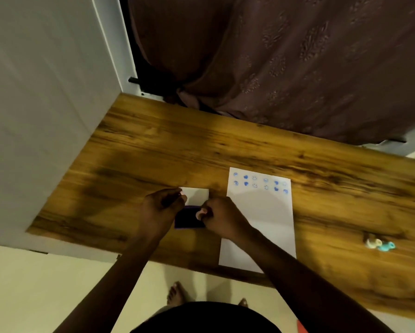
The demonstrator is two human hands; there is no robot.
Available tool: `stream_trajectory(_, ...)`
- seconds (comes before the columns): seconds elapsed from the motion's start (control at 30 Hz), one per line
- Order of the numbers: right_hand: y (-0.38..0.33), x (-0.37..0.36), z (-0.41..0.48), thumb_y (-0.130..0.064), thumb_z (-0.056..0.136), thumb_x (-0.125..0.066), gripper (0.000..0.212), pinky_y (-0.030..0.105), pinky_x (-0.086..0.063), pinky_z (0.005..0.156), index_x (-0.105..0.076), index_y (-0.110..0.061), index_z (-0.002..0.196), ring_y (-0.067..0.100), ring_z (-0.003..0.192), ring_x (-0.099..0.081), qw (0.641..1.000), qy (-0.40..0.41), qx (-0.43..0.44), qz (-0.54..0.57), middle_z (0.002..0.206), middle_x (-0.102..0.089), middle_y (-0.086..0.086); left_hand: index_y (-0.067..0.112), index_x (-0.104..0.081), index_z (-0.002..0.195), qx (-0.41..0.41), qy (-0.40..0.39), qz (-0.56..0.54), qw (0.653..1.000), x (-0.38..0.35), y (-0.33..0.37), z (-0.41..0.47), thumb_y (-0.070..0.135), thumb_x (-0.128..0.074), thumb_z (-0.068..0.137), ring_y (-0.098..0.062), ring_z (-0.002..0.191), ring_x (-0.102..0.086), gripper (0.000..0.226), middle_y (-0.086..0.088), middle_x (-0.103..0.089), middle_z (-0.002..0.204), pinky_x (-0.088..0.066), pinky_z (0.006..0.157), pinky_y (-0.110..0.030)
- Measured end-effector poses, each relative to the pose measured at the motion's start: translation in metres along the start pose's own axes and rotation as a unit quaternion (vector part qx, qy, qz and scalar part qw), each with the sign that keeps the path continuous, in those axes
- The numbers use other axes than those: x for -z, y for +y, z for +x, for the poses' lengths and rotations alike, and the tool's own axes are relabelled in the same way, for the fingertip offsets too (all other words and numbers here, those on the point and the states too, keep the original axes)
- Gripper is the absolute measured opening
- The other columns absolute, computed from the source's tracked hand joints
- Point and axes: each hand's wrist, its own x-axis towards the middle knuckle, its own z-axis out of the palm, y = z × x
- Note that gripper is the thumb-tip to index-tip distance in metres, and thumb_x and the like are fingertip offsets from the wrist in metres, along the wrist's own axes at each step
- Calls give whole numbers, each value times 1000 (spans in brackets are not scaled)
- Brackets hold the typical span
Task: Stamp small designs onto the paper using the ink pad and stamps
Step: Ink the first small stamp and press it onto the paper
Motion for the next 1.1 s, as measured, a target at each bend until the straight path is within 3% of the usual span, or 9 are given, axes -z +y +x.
stream_trajectory(0.13, 22, 38, 4, -38, 88, -75, 25, 19, -53, 80, -81, -16, 99, 10, 90, -71, 988, 112, -42, 92, 96, -79, 0, 21, -78, 112, 21, -21, -8, 1000, -5, 2, 0, 22, -79, 88, -6, 85, -78, 24, 7, -81, 96, -59, 67, -16)
stream_trajectory(0.2, 37, 51, 6, -39, 91, -70, 29, 16, -46, 77, -80, -12, 98, 12, 89, -70, 982, 159, -72, 64, 98, -79, 4, 18, -77, 115, 37, -37, -5, 999, -8, 1, -1, 22, -78, 89, -9, 88, -78, 27, 4, -80, 100, -62, 69, -20)
stream_trajectory(0.27, 50, 56, 11, -35, 96, -65, 30, 17, -42, 84, -76, -9, 107, 19, 98, -71, 977, 187, -105, 14, 109, -76, 8, 21, -77, 112, 44, -47, -15, 998, -11, 0, -1, 21, -79, 88, -9, 89, -78, 24, 4, -80, 101, -63, 71, -22)
stream_trajectory(0.37, 61, 52, 18, -31, 98, -62, 31, 27, -48, 97, -69, -9, 119, 25, 108, -69, 973, 184, -132, -35, 121, -72, 10, 27, -77, 109, 50, -60, -27, 997, -15, 1, -2, 20, -79, 88, -10, 90, -78, 23, 5, -80, 101, -64, 76, -27)
stream_trajectory(0.47, 60, 48, 22, -31, 98, -61, 33, 39, -52, 102, -66, -10, 123, 27, 110, -68, 975, 173, -126, -61, 124, -70, 11, 20, -77, 114, 62, -69, -24, 995, -18, 1, 1, 20, -79, 88, -15, 94, -78, 26, 2, -80, 104, -64, 85, -39)
stream_trajectory(0.77, 59, 38, 29, -38, 96, -63, 36, 36, -55, 97, -66, -13, 122, 26, 107, -70, 976, 156, -128, -83, 122, -71, 8, 15, -75, 116, 64, -73, -18, 995, -17, 8, 8, 20, -78, 89, -19, 97, -77, 28, -4, -79, 108, -65, 86, -41)
stream_trajectory(0.97, 59, 32, 35, -33, 94, -67, 38, 40, -57, 98, -65, -10, 125, 29, 108, -71, 973, 156, -131, -105, 123, -71, 10, 15, -77, 113, 57, -59, -25, 996, -21, 15, 10, 19, -79, 88, -18, 97, -77, 25, -3, -79, 107, -64, 85, -37)
stream_trajectory(1.1, 55, 34, 37, -31, 92, -70, 37, 39, -57, 96, -65, -8, 121, 30, 107, -70, 970, 156, -136, -125, 120, -71, 12, 12, -76, 113, 46, -58, -15, 997, -24, 20, 7, 18, -78, 89, -21, 98, -76, 25, -5, -79, 106, -63, 89, -42)
